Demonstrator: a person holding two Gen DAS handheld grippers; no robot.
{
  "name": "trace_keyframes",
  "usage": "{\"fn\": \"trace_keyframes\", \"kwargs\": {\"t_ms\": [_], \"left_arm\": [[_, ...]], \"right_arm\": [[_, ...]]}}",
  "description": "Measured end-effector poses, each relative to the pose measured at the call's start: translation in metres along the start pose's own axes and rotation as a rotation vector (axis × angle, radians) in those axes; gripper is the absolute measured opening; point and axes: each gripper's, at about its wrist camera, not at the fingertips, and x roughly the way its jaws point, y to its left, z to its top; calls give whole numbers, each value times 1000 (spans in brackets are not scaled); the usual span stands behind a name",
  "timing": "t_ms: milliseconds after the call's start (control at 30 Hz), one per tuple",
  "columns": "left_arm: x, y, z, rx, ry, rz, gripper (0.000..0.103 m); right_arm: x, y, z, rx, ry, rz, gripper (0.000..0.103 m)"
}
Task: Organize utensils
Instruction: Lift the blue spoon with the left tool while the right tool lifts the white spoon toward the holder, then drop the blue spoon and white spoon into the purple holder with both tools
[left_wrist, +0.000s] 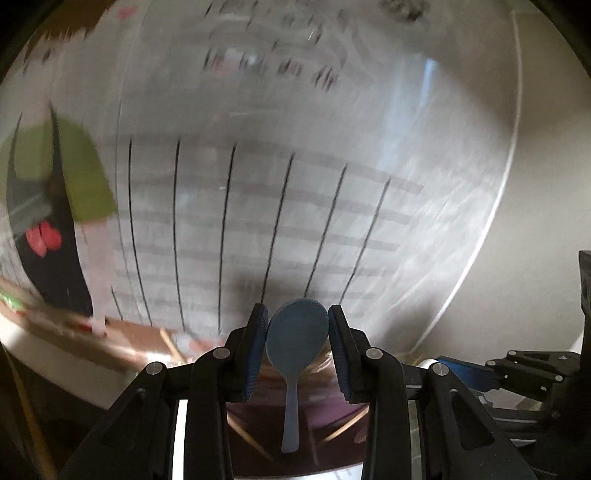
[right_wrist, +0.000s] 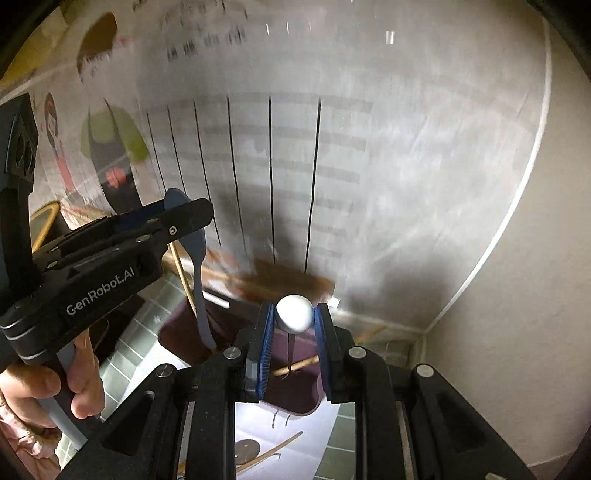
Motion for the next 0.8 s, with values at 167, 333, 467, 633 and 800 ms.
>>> {"fn": "trace_keyframes", "kwargs": {"t_ms": [167, 333, 467, 633, 800], "left_arm": [[30, 16, -26, -39, 104, 44, 34], [45, 22, -45, -80, 212, 63, 35], [30, 17, -51, -48, 217, 71, 54], [-8, 17, -59, -23, 195, 78, 64], [-38, 22, -85, -5, 270, 87, 64]], "right_arm": [[33, 2, -20, 11, 65, 12, 20], [52, 5, -38, 18, 121, 26, 22], [44, 7, -45, 35, 98, 32, 47], [7, 11, -55, 1, 0, 11, 63], [-19, 21, -81, -27, -49, -38, 76]]}}
